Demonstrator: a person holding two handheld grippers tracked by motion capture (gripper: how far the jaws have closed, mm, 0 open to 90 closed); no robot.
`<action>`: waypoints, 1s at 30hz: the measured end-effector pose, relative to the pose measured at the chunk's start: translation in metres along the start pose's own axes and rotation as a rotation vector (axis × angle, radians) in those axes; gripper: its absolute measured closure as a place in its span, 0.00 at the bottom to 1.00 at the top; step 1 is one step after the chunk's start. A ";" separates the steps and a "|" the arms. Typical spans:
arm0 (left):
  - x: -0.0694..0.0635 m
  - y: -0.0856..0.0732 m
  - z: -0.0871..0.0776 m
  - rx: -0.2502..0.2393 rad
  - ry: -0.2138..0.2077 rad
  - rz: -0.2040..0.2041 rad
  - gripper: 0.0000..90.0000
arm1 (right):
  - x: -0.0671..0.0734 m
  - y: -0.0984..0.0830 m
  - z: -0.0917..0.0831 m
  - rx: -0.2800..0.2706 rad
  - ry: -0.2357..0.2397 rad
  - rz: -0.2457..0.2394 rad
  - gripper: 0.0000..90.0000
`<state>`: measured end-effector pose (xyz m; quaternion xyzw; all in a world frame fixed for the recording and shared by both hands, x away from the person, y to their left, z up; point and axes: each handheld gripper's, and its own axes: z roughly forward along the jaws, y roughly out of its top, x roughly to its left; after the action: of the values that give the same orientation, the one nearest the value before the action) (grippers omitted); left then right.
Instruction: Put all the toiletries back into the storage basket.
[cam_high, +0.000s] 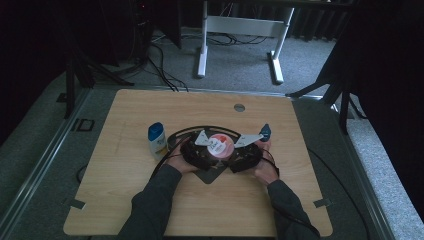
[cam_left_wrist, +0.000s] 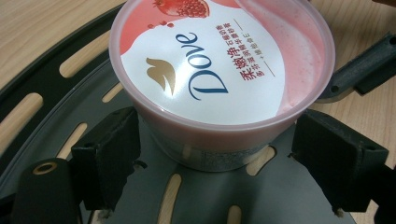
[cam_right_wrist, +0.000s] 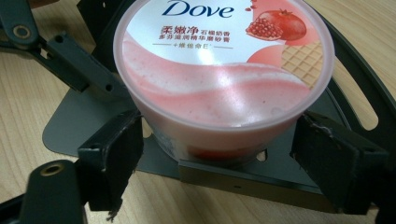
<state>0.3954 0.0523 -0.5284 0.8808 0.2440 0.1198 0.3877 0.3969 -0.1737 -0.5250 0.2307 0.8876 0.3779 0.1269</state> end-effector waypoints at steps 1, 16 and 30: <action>0.001 -0.001 -0.001 0.006 -0.001 -0.003 0.20 | 0.001 -0.001 0.000 0.017 -0.017 -0.019 0.26; -0.005 -0.018 -0.032 -0.057 0.066 -0.029 0.61 | 0.005 -0.011 -0.024 -0.039 -0.050 0.014 0.51; 0.000 -0.019 -0.023 -0.050 0.112 -0.072 1.00 | 0.005 -0.019 -0.025 -0.080 -0.087 0.039 0.82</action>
<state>0.3795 0.0777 -0.5267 0.8535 0.2937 0.1607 0.3994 0.3770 -0.1979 -0.5222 0.2591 0.8607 0.4052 0.1671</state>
